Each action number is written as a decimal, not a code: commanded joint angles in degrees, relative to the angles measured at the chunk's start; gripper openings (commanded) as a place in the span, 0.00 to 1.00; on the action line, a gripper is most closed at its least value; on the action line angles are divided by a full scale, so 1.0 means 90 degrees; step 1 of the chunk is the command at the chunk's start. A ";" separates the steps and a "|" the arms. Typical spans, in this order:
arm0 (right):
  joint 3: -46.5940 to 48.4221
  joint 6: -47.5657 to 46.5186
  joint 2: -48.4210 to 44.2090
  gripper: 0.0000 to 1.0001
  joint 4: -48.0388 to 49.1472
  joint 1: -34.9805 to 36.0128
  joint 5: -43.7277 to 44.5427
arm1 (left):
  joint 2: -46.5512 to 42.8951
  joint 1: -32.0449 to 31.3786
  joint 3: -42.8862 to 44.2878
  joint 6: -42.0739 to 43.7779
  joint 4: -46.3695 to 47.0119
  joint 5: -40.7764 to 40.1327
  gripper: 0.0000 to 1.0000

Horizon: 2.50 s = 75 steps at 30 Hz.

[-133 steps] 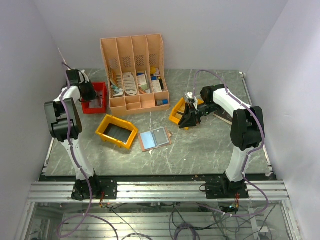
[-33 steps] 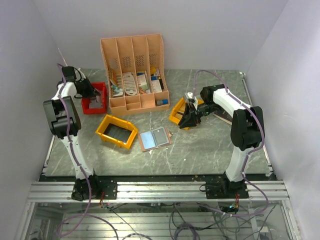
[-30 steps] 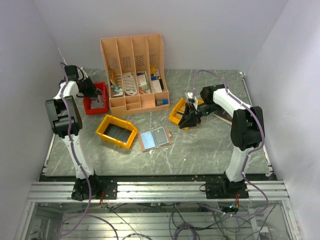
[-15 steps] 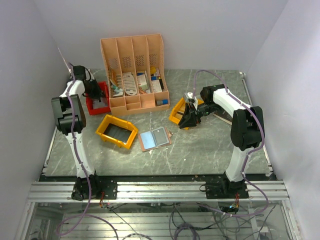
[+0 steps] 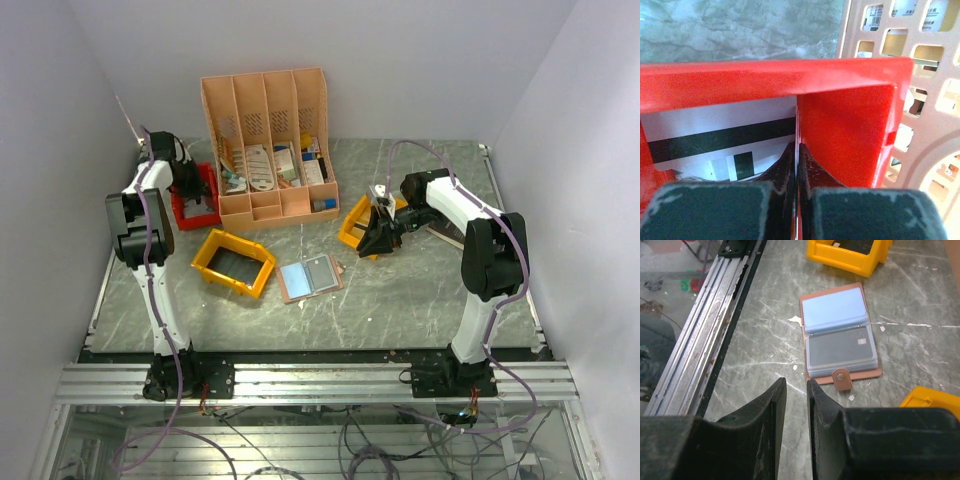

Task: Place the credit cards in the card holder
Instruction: Pick up the credit card from the storage box.

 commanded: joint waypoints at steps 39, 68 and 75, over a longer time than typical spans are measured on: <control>-0.0057 -0.0042 -0.0191 0.24 -0.0068 -0.0072 -0.0100 | -0.0682 0.0768 -0.0526 -0.0134 0.0214 0.1395 0.18; -0.0067 -0.0032 -0.0207 0.25 -0.0071 -0.0078 -0.0112 | -0.1685 0.0876 -0.0877 0.0321 0.0336 0.0145 0.07; -0.0076 -0.0032 -0.0208 0.25 -0.0067 -0.0077 -0.0112 | -0.1682 0.0877 -0.0834 0.0531 0.0169 0.0172 0.07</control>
